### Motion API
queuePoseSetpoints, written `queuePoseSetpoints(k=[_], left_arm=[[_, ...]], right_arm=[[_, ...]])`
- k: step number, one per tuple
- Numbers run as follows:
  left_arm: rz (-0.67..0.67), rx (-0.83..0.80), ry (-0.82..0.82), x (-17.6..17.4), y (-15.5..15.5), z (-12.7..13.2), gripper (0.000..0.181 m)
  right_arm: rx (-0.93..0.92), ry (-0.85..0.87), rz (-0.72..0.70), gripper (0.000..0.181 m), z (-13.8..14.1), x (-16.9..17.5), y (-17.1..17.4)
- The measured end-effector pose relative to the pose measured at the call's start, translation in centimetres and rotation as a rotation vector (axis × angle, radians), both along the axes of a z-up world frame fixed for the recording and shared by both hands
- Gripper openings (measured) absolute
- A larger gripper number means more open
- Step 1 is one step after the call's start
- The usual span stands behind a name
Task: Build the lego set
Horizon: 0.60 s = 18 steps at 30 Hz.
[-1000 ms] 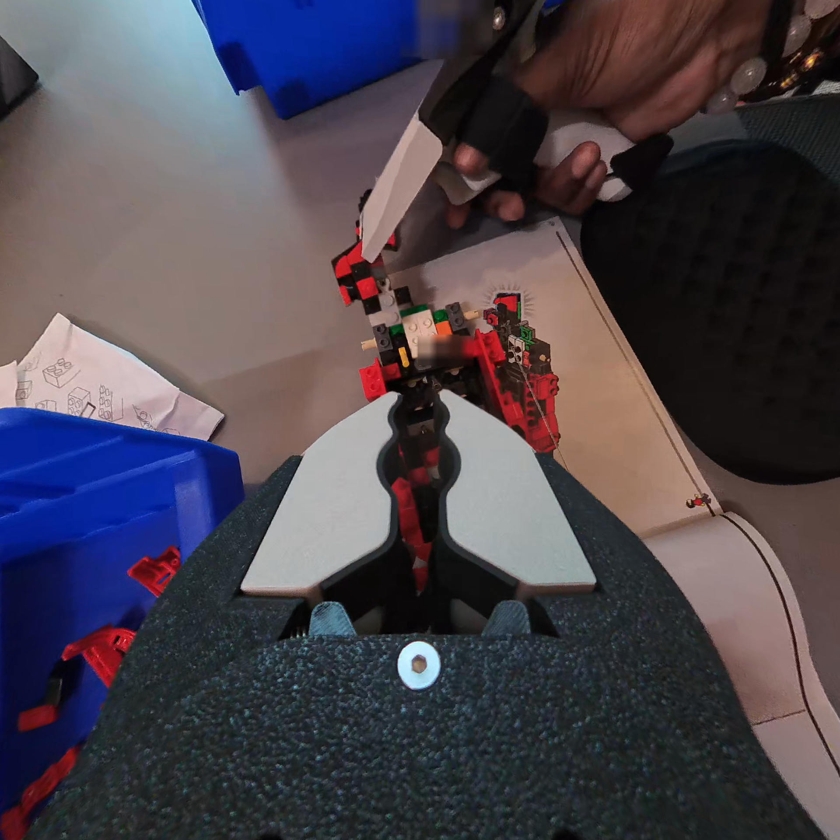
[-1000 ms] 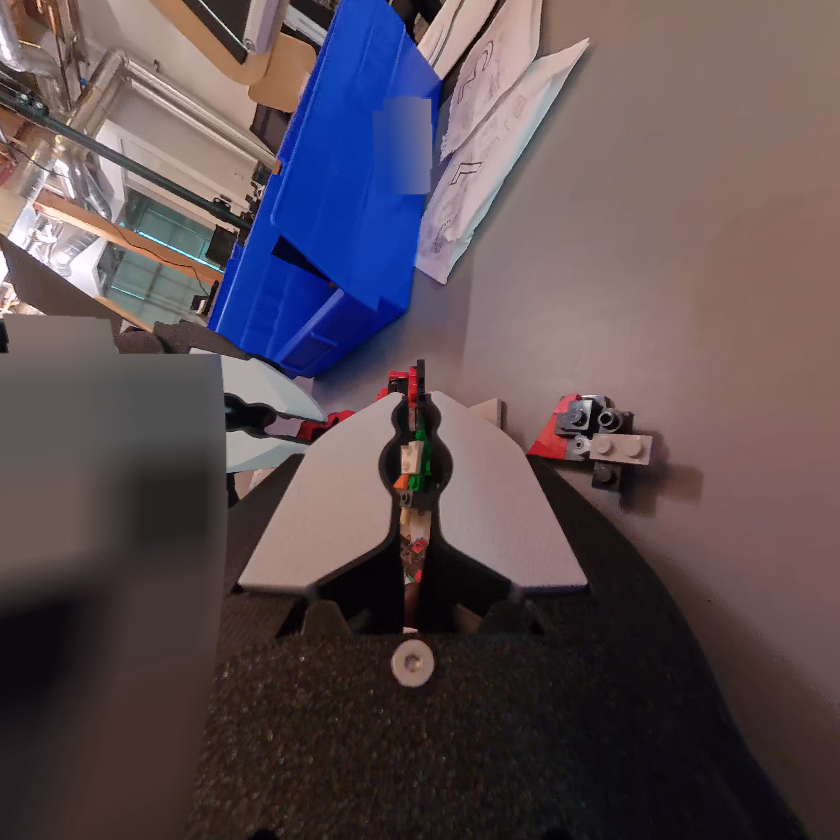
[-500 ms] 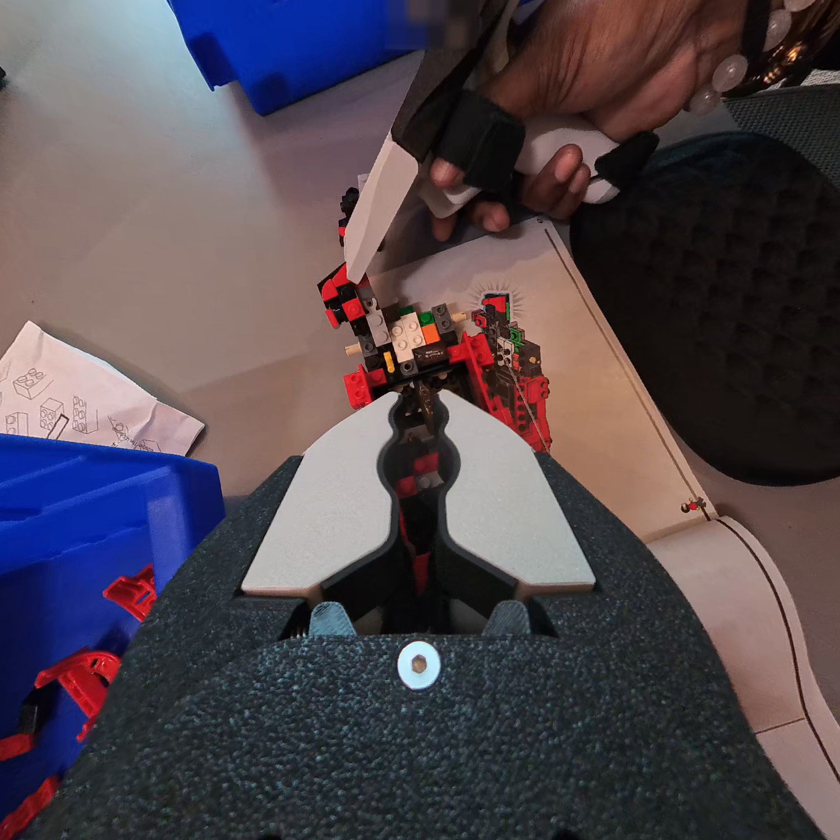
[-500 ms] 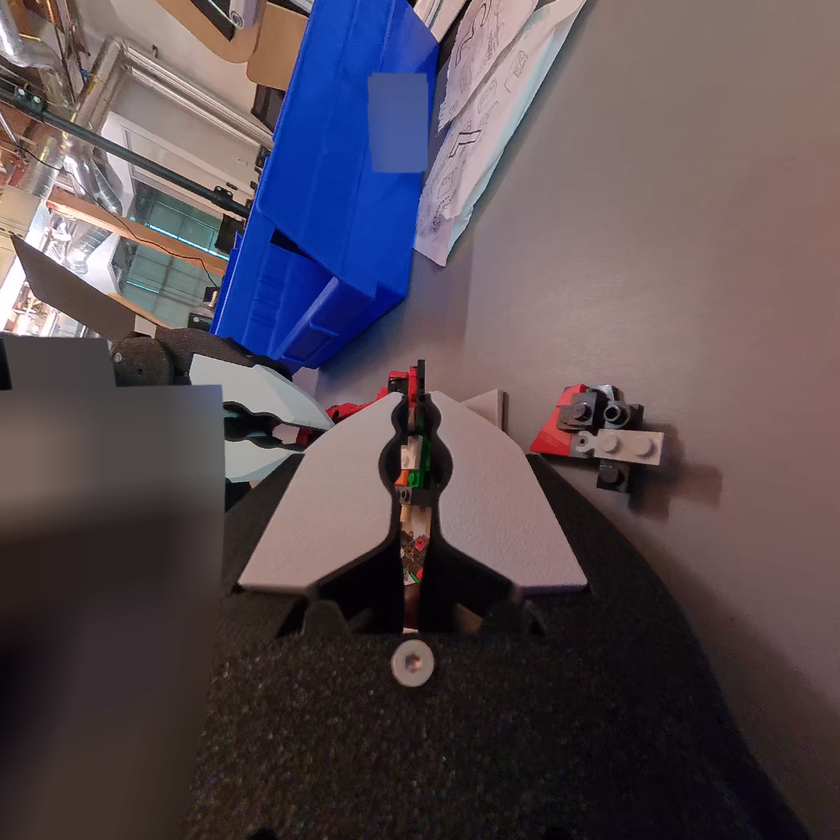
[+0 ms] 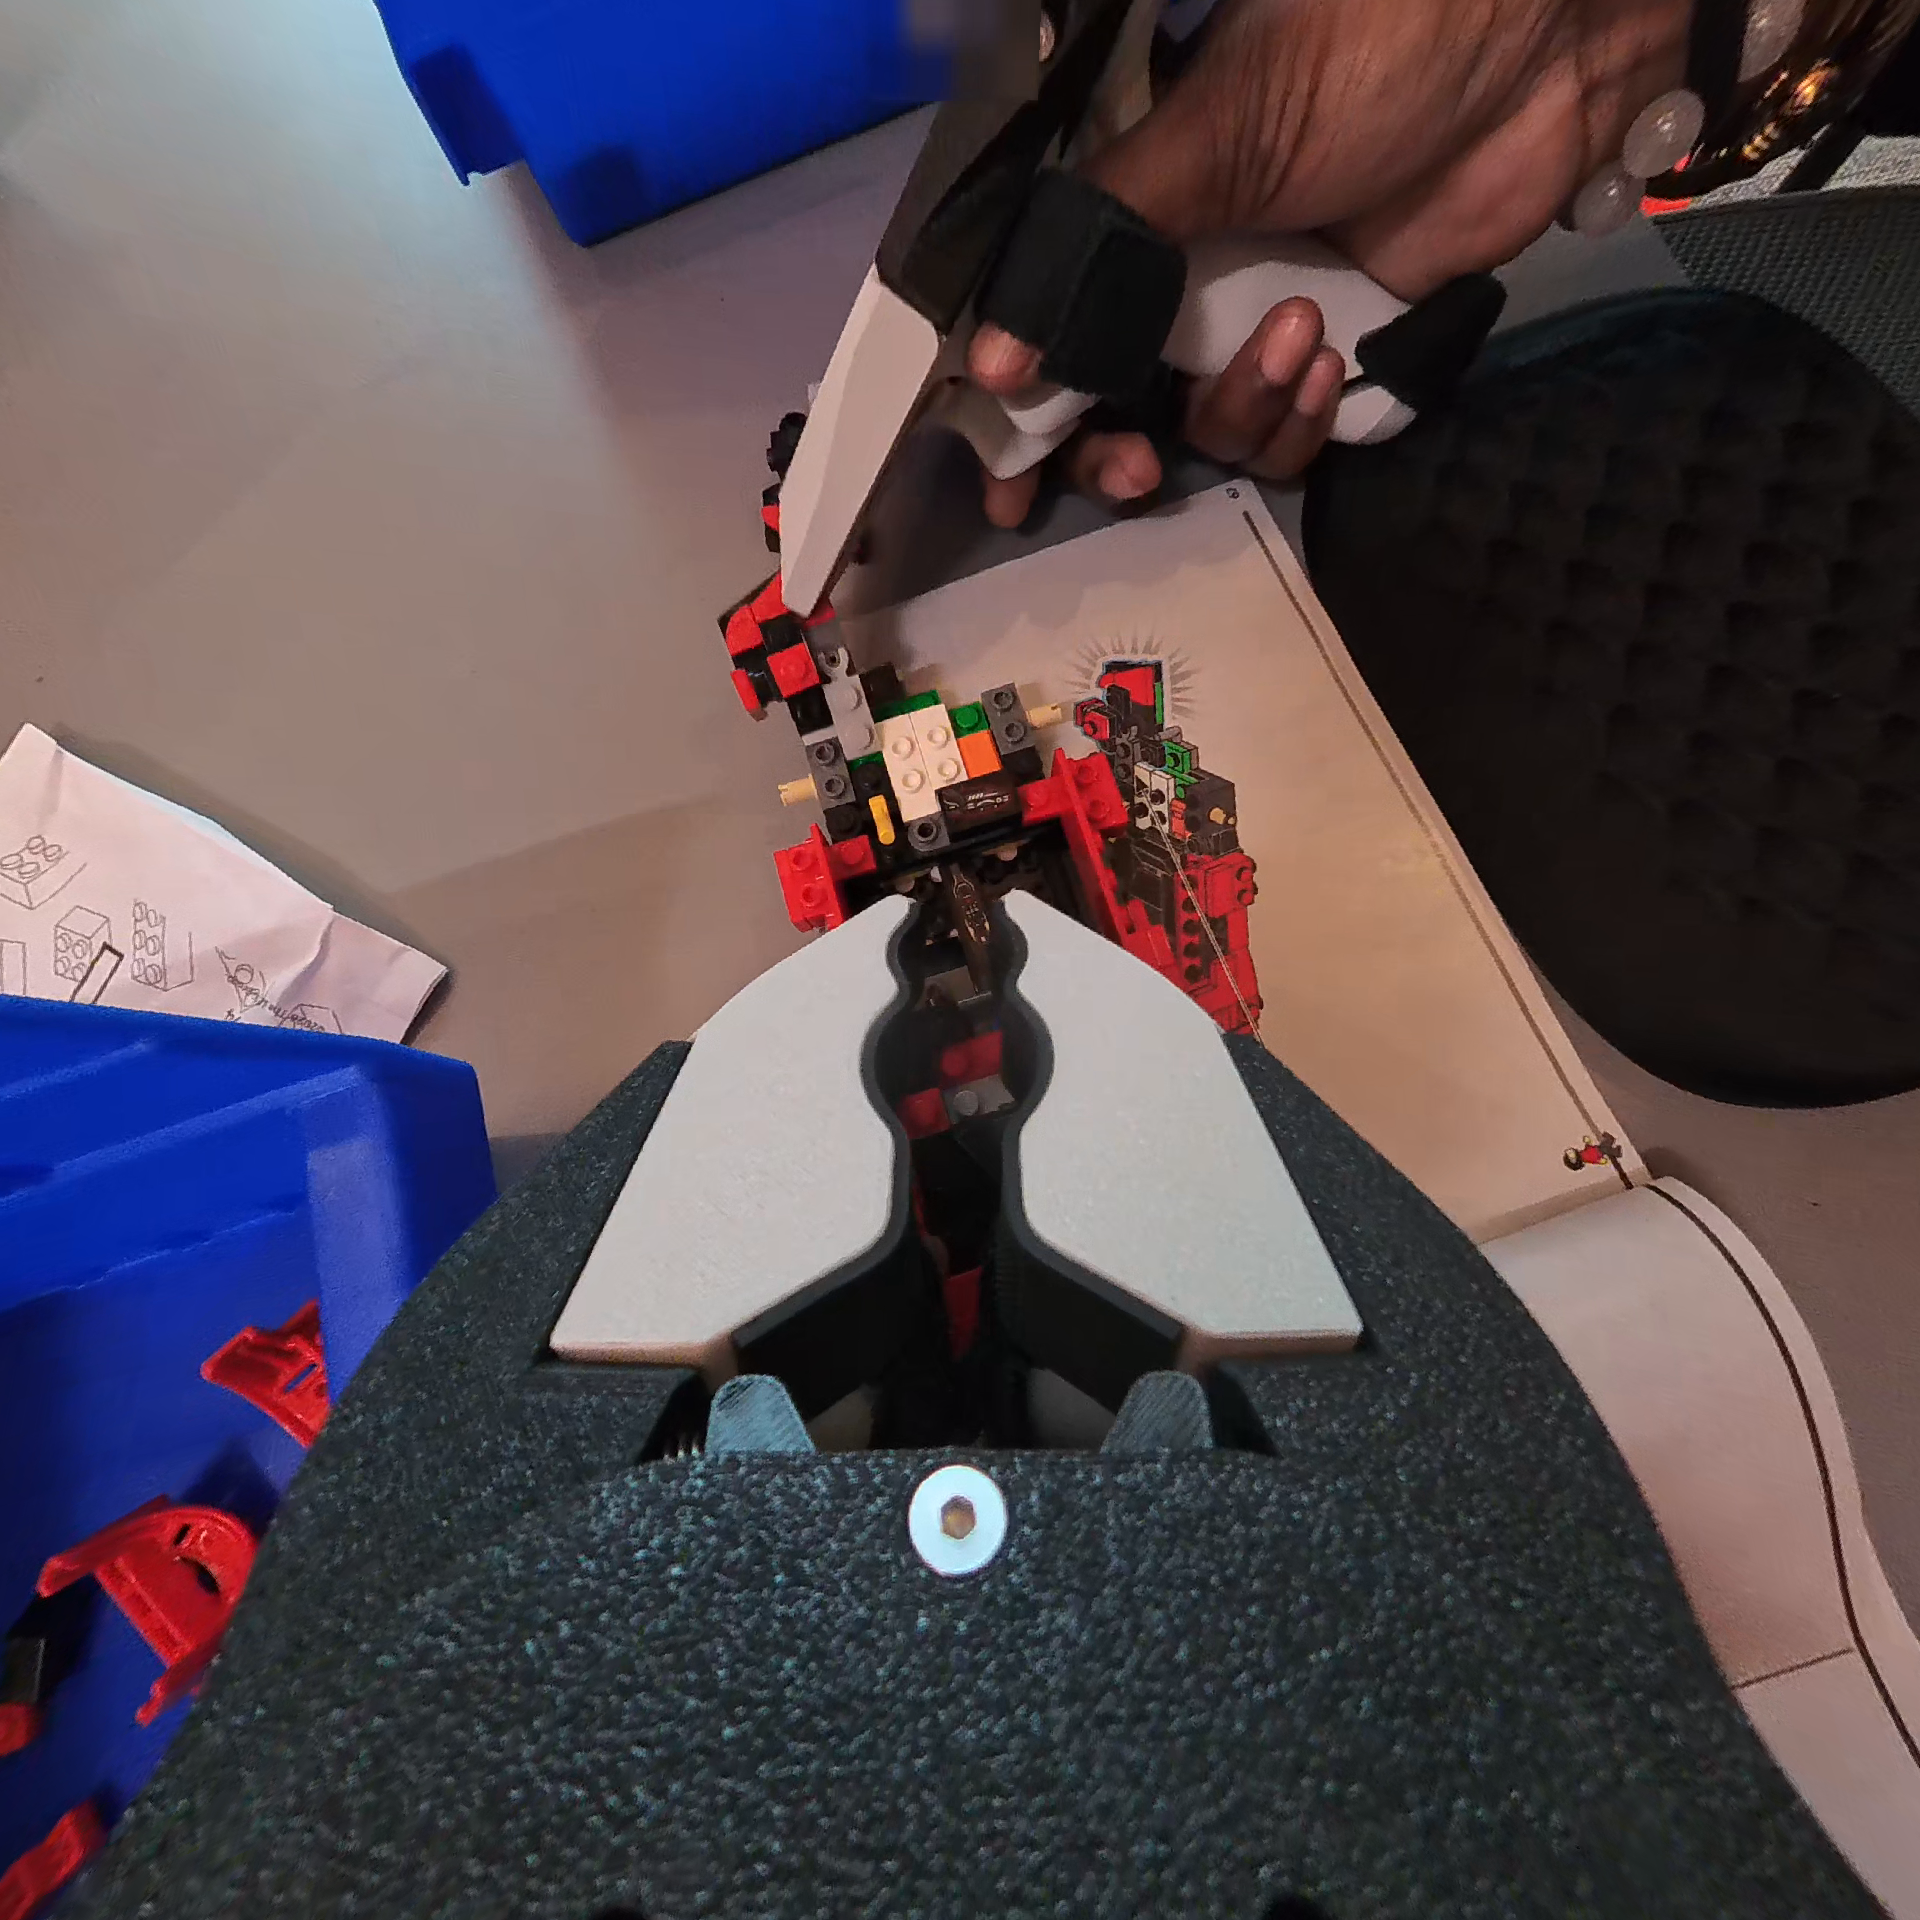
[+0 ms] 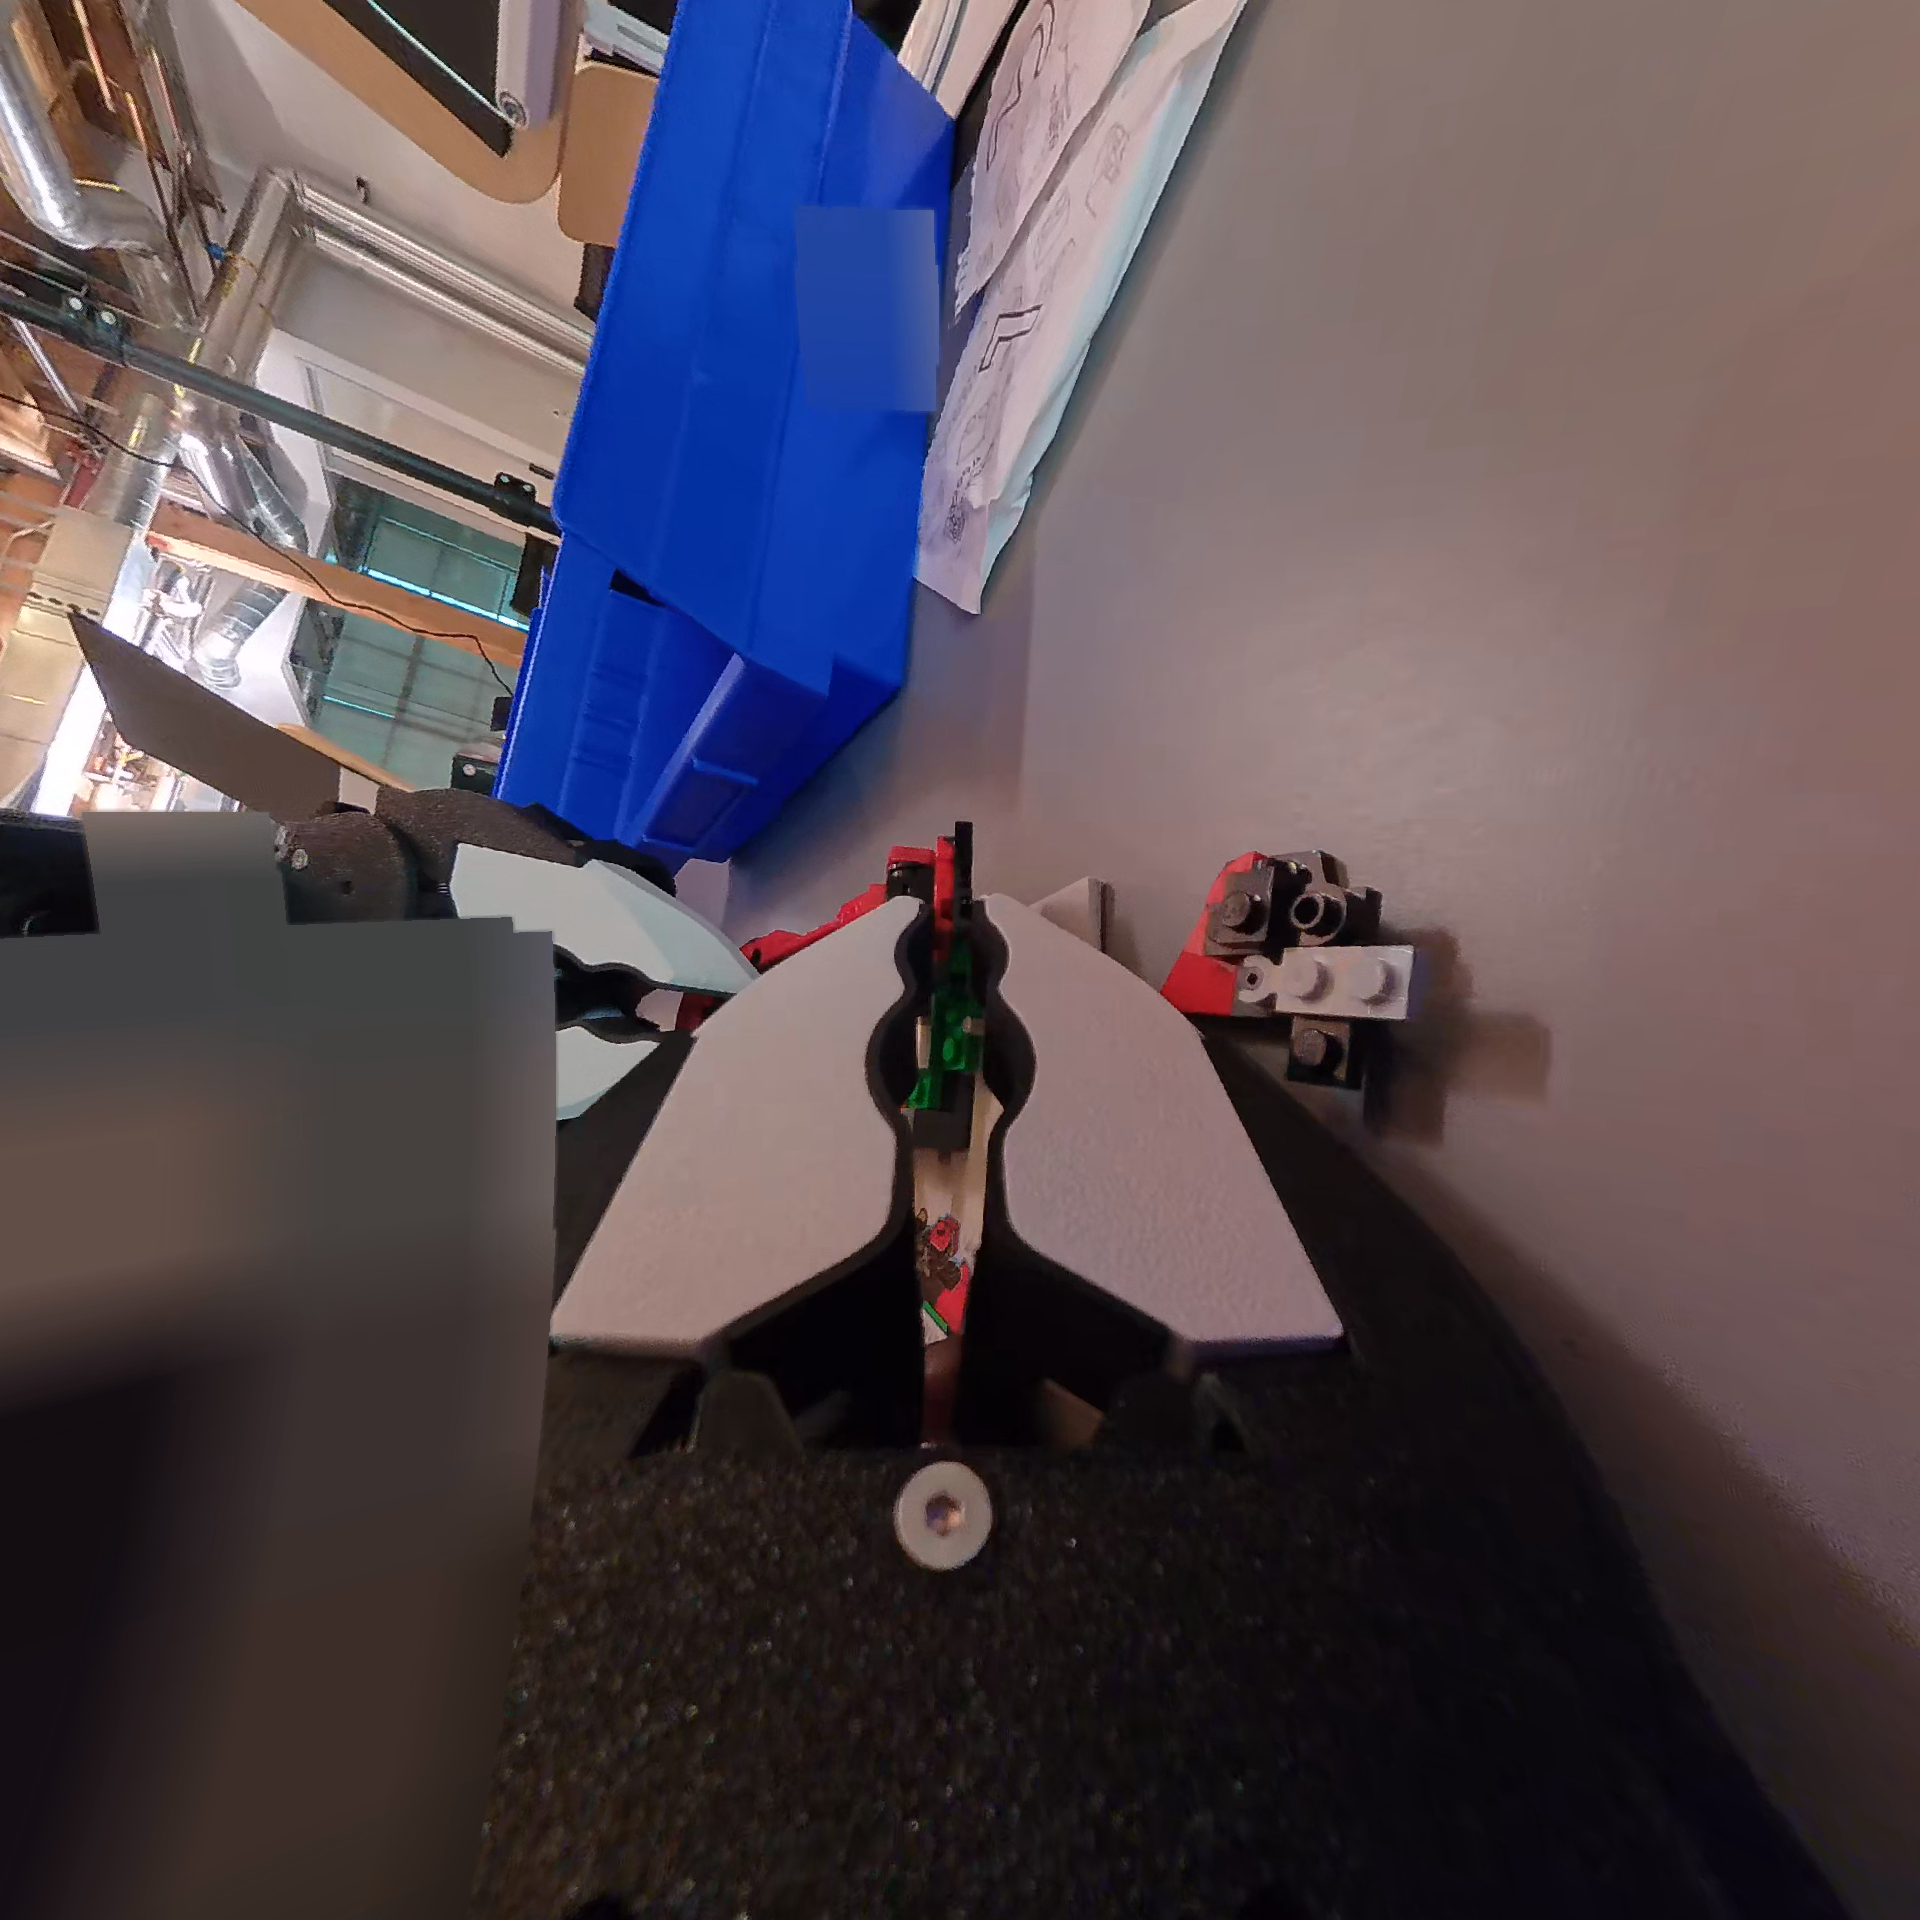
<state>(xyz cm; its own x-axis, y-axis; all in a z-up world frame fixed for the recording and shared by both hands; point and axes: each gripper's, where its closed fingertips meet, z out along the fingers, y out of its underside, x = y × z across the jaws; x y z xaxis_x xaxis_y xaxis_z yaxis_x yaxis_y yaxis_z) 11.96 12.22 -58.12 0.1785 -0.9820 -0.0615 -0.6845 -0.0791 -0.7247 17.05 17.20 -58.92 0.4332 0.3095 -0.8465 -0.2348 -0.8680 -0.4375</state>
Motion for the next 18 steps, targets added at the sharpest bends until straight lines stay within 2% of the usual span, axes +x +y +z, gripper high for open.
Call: queuePoseSetpoints(k=[18], left_arm=[[-0.005,0.006,-0.005,0.22,0.01,-0.08,0.011]], right_arm=[[-0.022,-0.004,0.000,0.008,-0.36,-0.04,0.00]])
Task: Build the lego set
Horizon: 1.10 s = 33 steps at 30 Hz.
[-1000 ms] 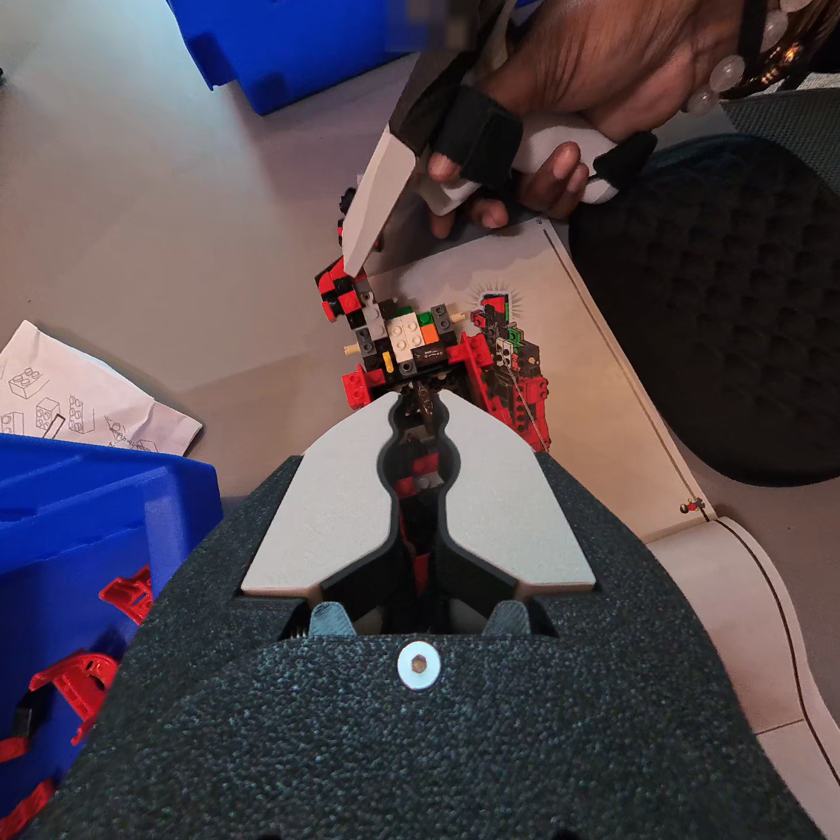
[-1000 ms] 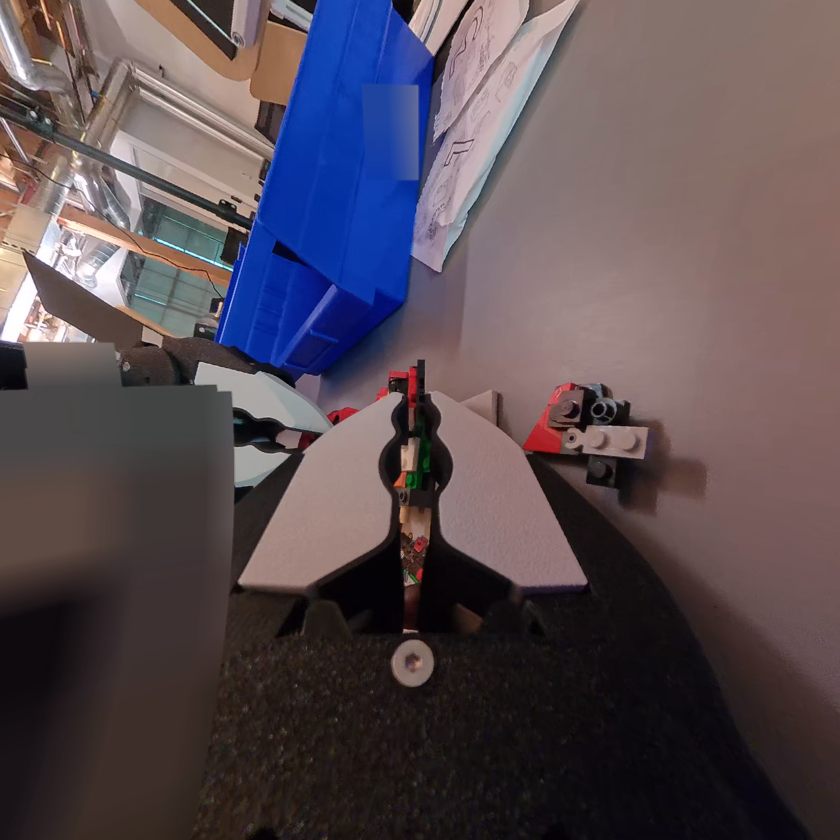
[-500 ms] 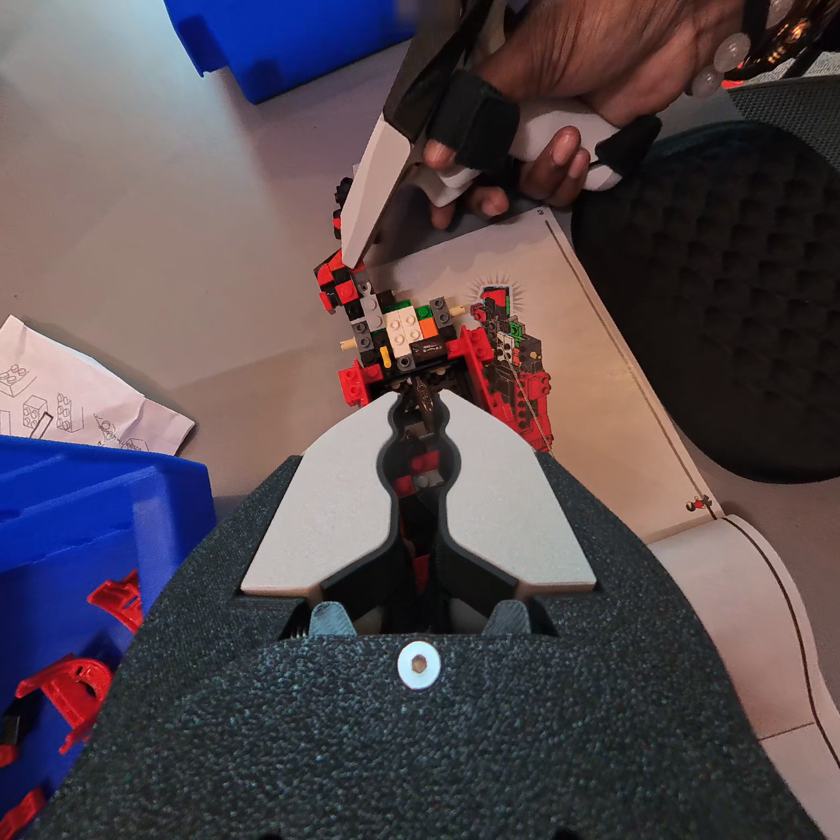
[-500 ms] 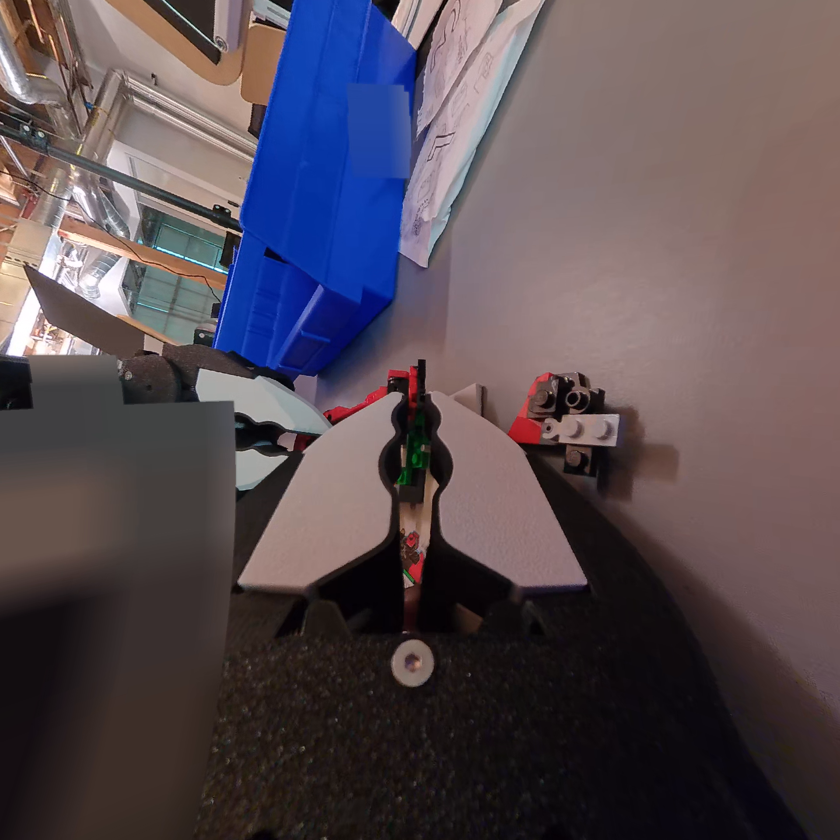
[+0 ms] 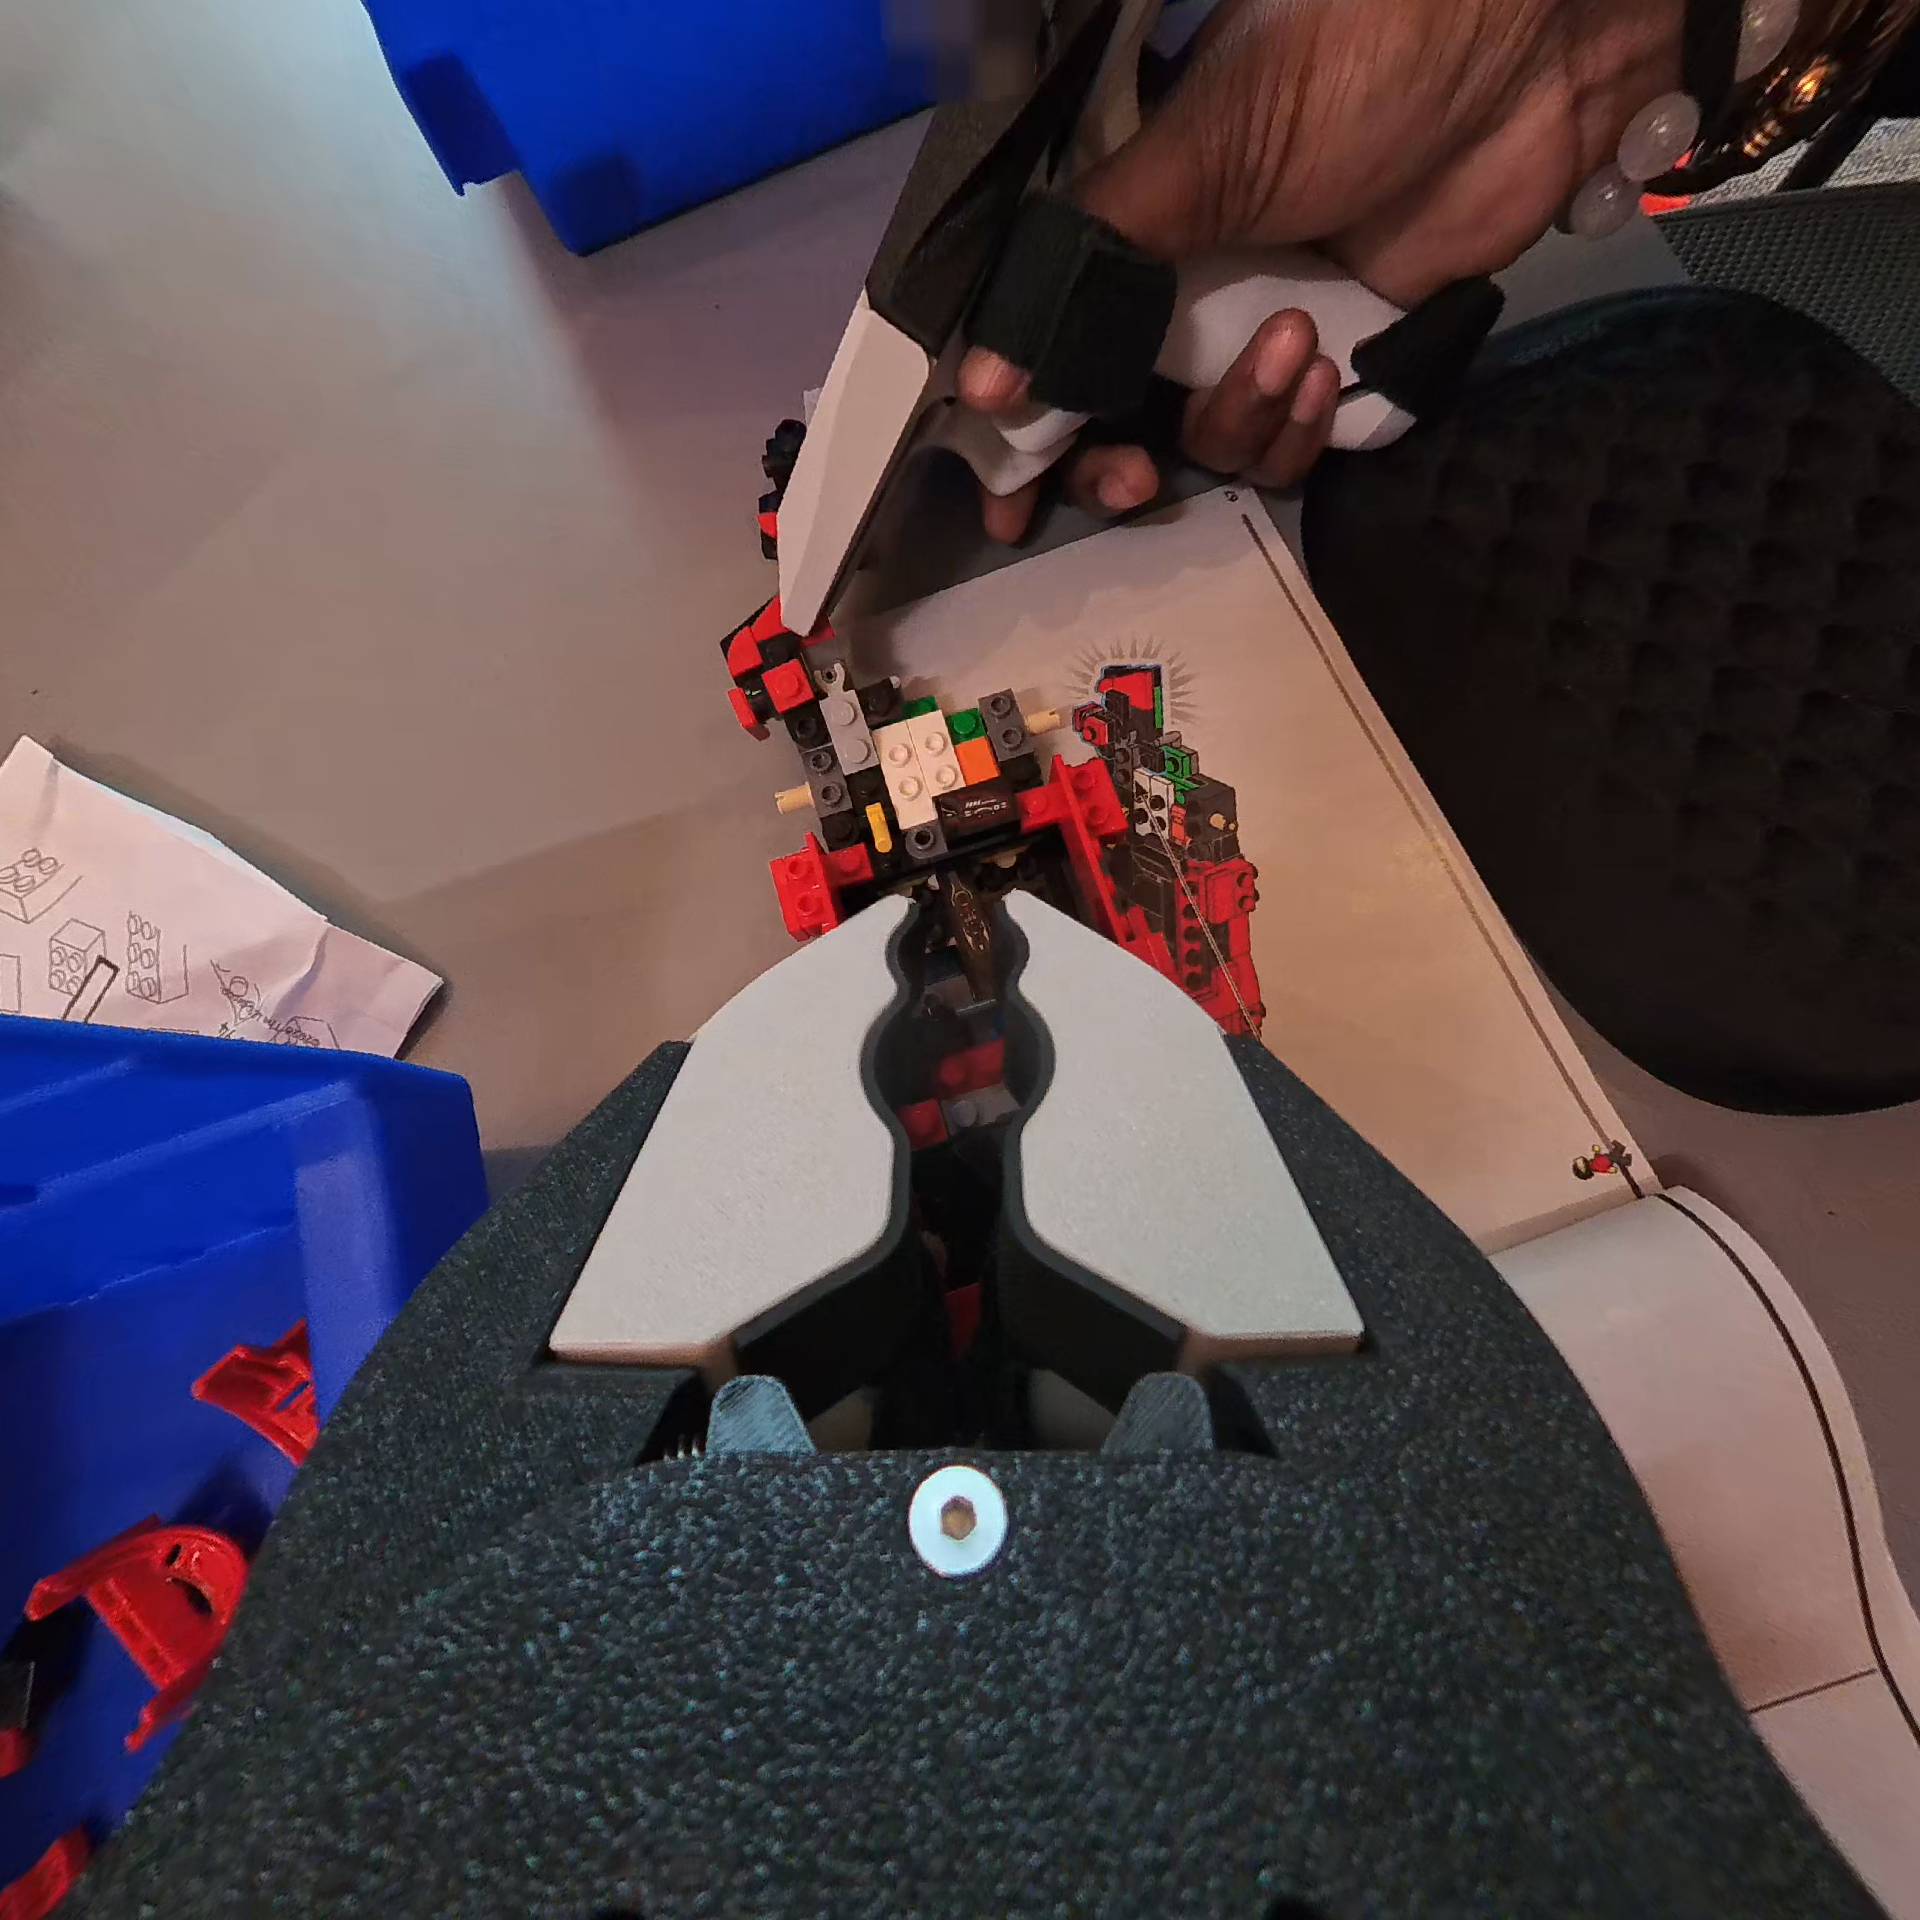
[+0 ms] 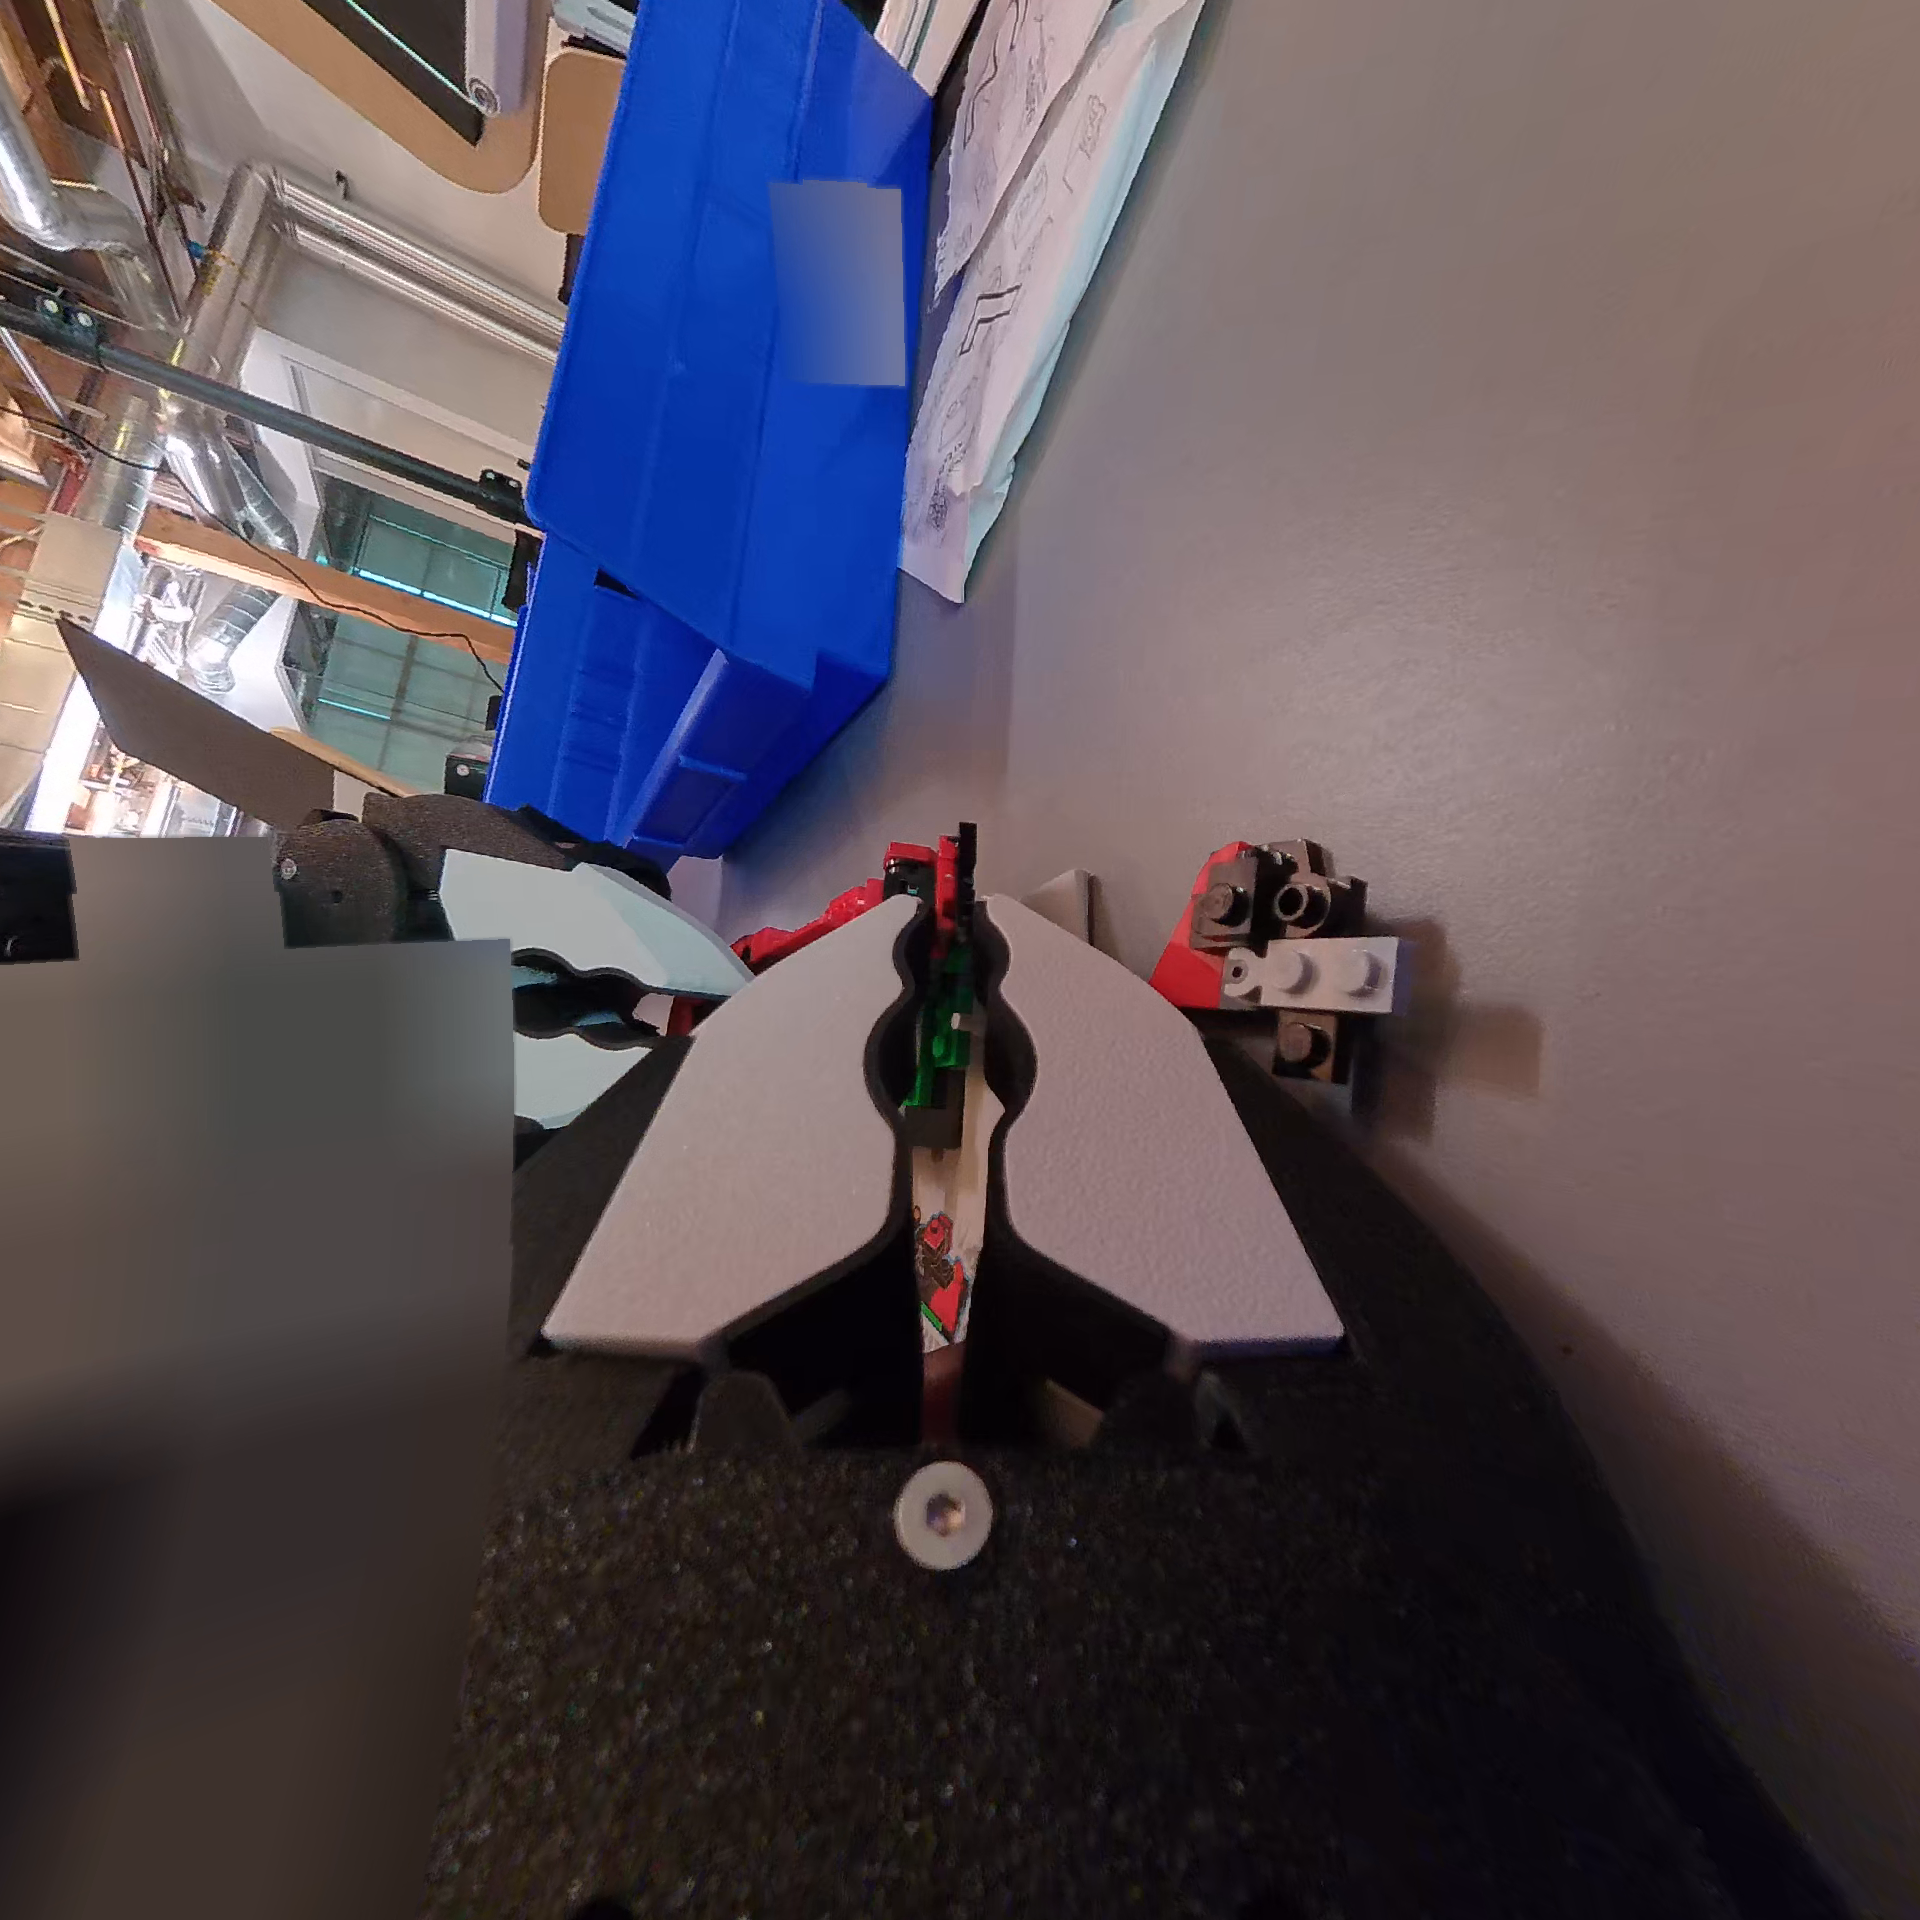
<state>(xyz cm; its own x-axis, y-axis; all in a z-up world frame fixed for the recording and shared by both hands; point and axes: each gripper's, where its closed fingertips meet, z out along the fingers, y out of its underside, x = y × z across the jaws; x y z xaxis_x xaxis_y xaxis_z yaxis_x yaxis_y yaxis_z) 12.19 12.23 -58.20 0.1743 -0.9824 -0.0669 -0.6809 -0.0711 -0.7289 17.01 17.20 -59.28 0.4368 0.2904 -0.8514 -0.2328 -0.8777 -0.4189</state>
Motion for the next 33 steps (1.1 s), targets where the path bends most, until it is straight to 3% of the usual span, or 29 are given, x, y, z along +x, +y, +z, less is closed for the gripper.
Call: queuePoseSetpoints(k=[26,33], left_arm=[[0.014,0.034,-0.014,0.2,0.4,0.3,0.010],[0.072,0.069,-0.015,1.3,2.2,1.1,0.003]], right_arm=[[-0.017,0.019,-0.001,0.008,-0.1,0.0,0.0],[-0.022,0.022,-0.001,0.008,-0.1,0.0,0.0]])
